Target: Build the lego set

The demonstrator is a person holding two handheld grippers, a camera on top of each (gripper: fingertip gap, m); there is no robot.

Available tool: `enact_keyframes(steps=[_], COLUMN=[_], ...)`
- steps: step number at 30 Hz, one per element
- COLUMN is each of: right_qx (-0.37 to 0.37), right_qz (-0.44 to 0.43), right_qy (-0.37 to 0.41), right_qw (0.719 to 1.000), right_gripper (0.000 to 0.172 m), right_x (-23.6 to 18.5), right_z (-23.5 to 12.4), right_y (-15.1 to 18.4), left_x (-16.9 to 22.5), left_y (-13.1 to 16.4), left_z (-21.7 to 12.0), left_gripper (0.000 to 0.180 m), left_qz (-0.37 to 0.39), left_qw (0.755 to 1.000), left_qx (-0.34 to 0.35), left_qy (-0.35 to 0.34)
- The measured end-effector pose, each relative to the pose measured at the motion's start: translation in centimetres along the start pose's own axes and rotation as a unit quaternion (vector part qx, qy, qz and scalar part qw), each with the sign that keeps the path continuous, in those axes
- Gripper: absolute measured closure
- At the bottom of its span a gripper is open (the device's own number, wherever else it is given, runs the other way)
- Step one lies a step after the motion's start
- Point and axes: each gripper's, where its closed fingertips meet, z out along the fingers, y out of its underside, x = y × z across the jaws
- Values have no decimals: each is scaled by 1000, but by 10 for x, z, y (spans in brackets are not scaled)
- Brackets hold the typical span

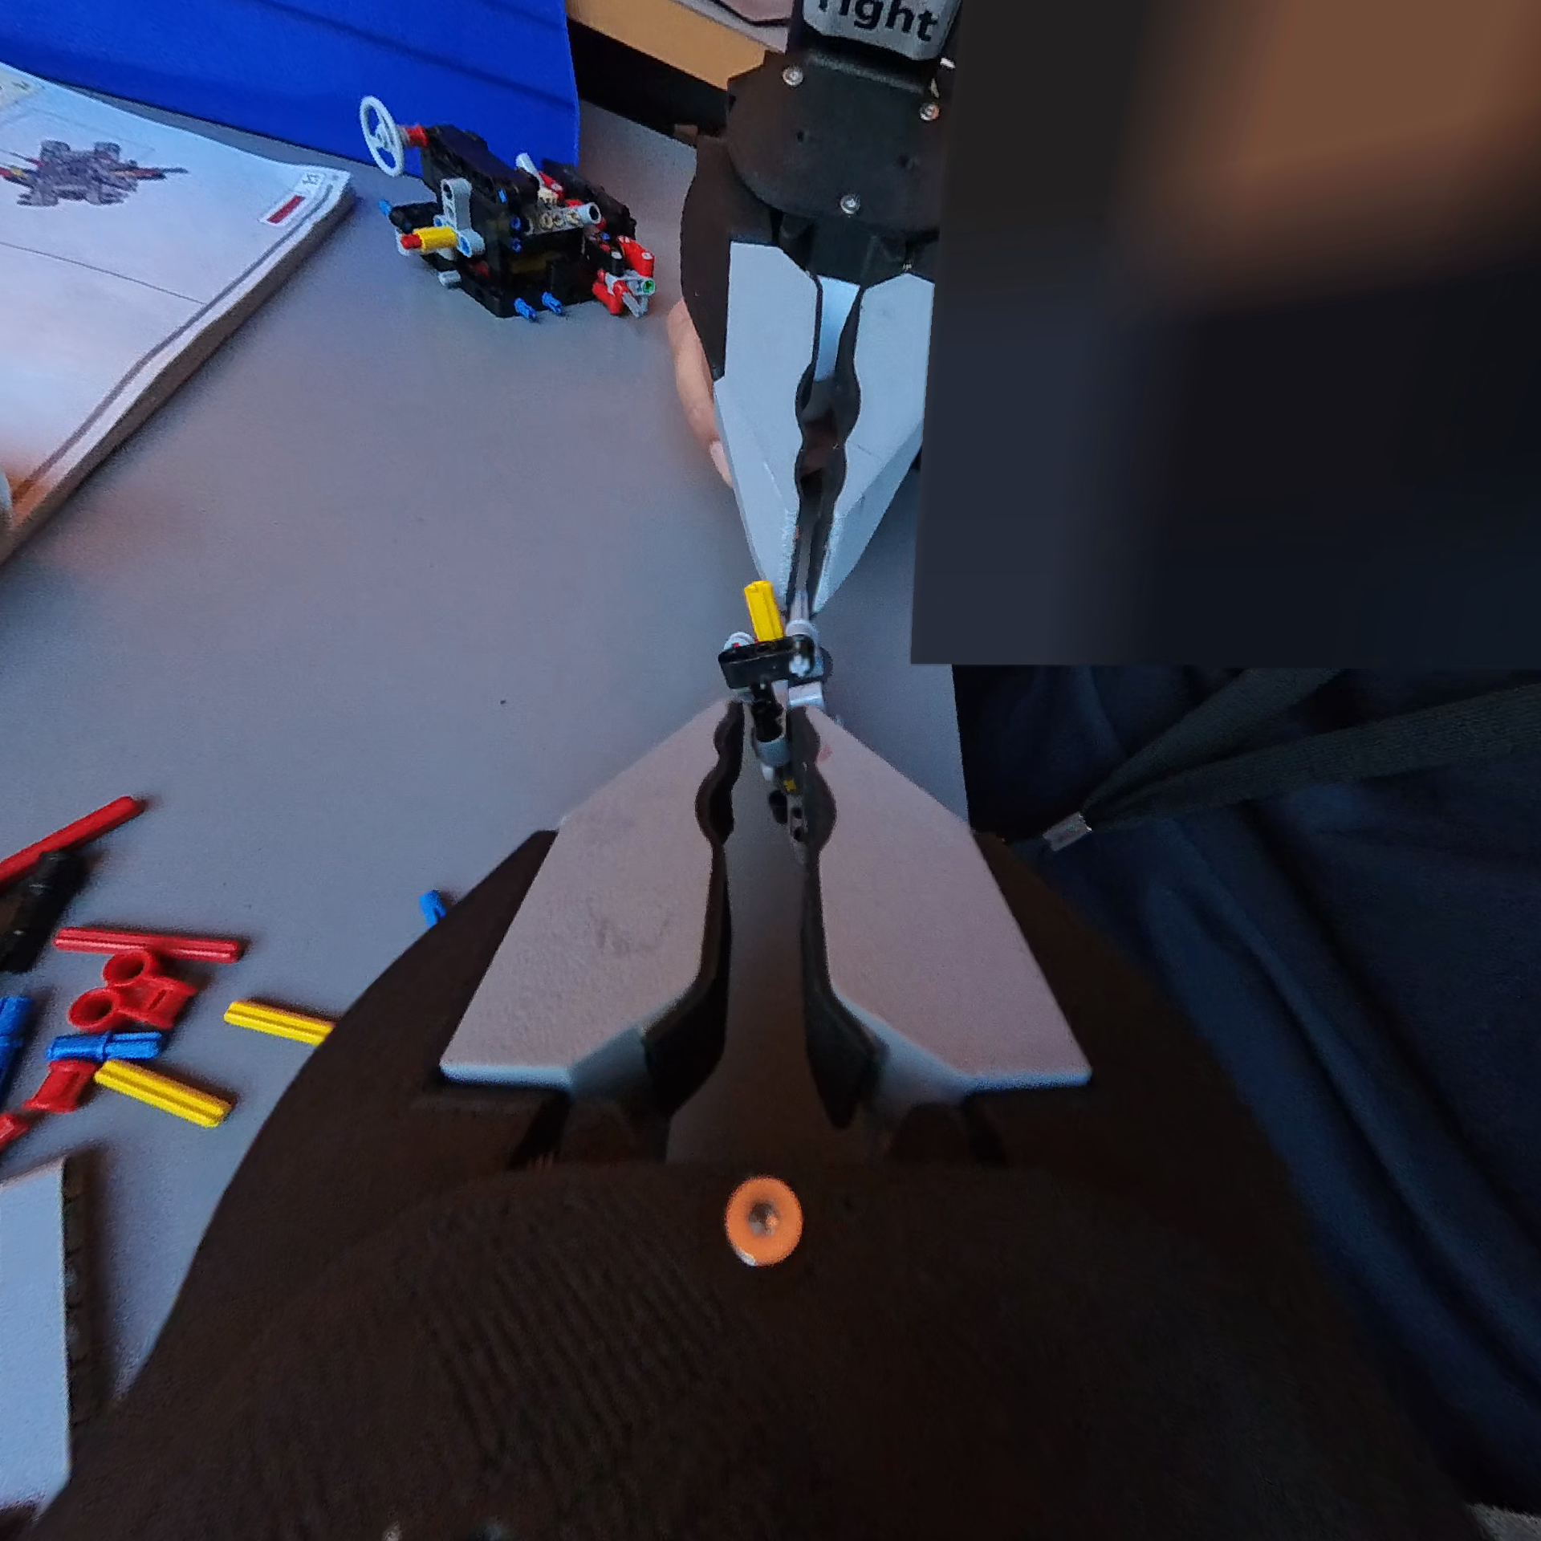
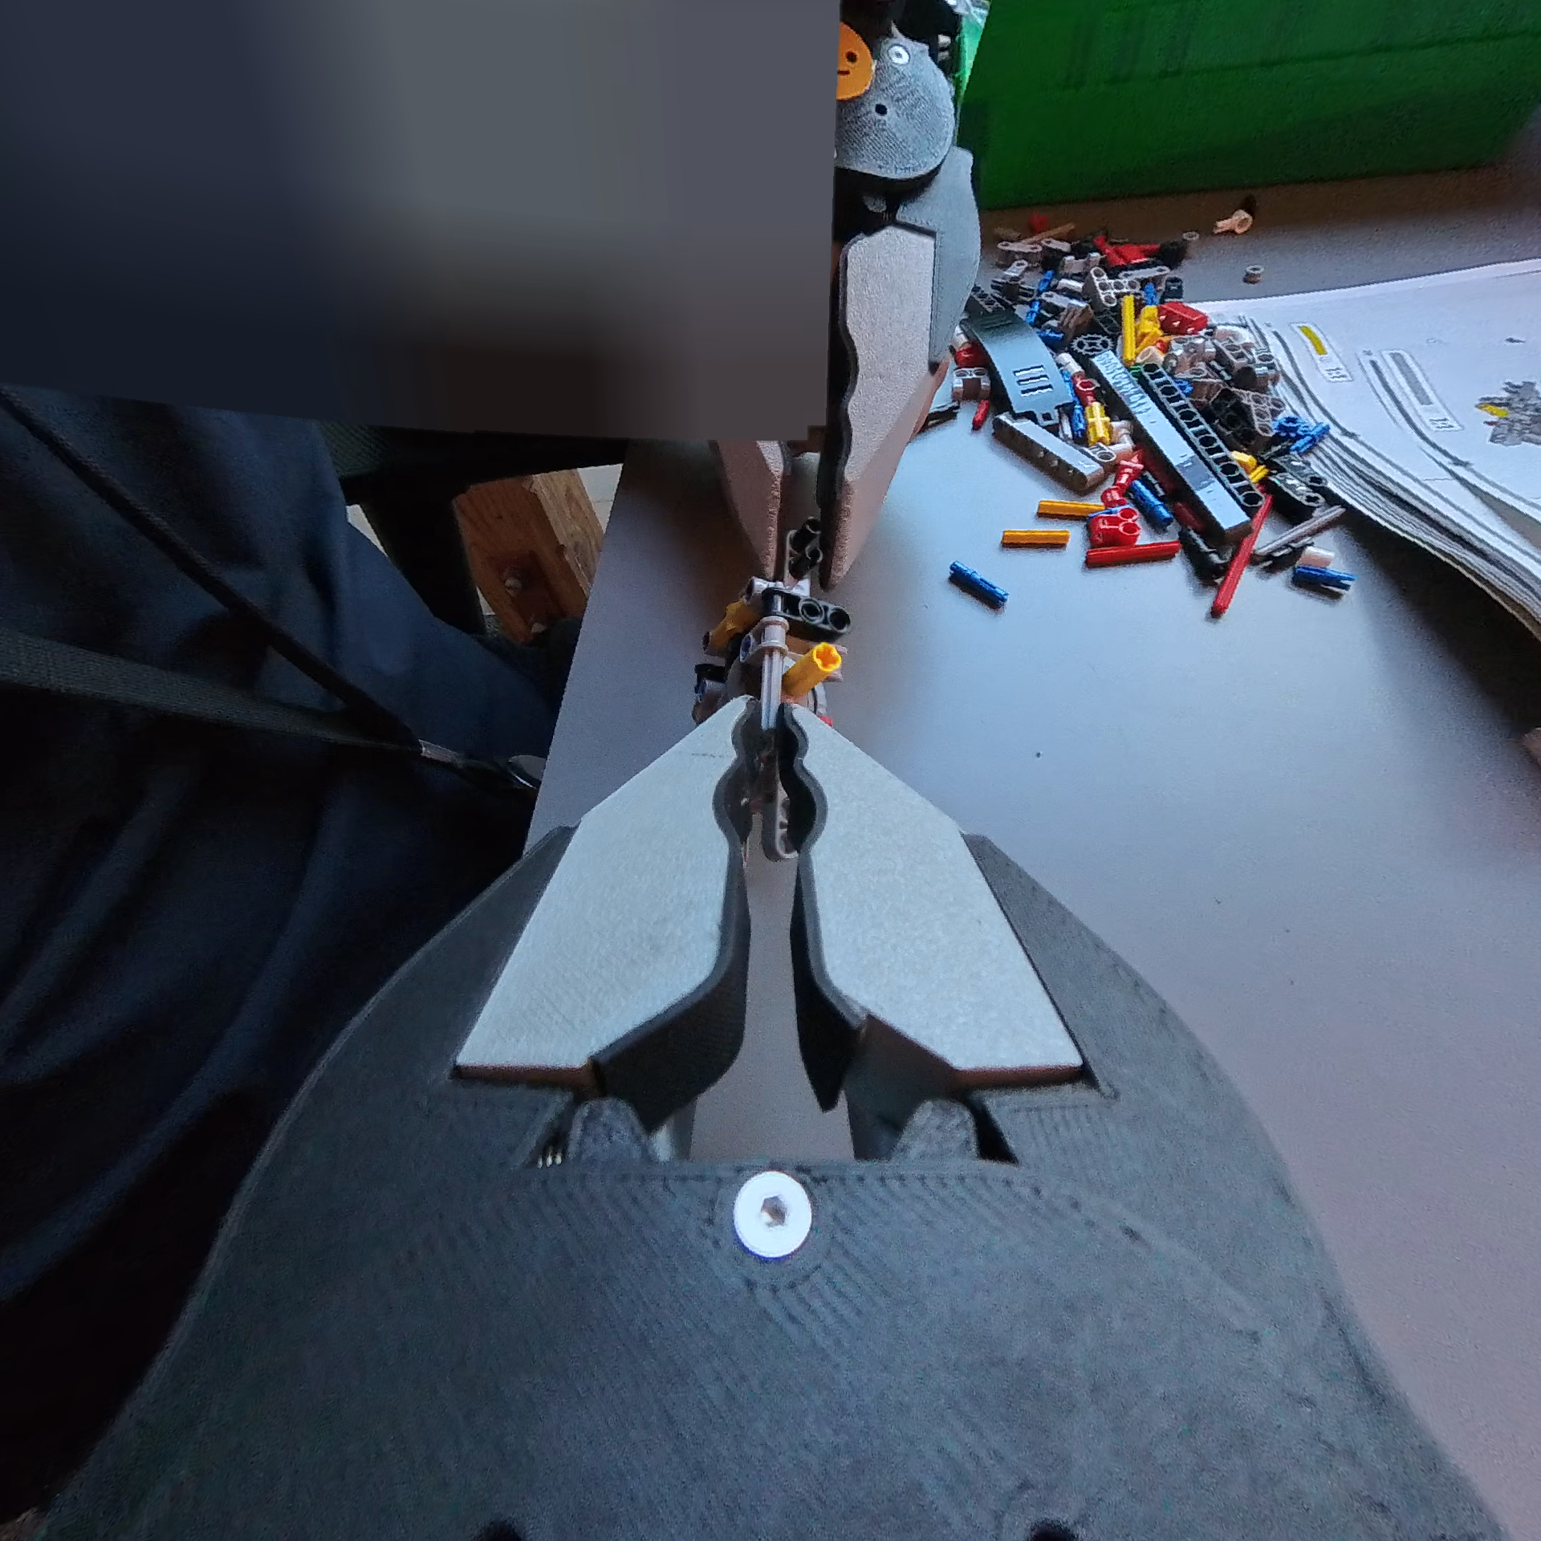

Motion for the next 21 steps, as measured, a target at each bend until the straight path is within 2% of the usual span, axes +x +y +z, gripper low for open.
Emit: enact_keyframes(steps=[14, 21], right_qx=[-12, -11], right_qz=[6, 52], right_qy=[-1, -35], right_qw=[1000, 998], right_gripper=[172, 171], right_x=[0, -1], right_z=[1, 4], right_y=[3, 1], left_x=[2, 2], left_y=[2, 5], left_z=[3, 1], left_gripper=[174, 175], left_qz=[-25, -48], left_qw=[1000, 999], left_qx=[3, 4], left_qy=[5, 3])
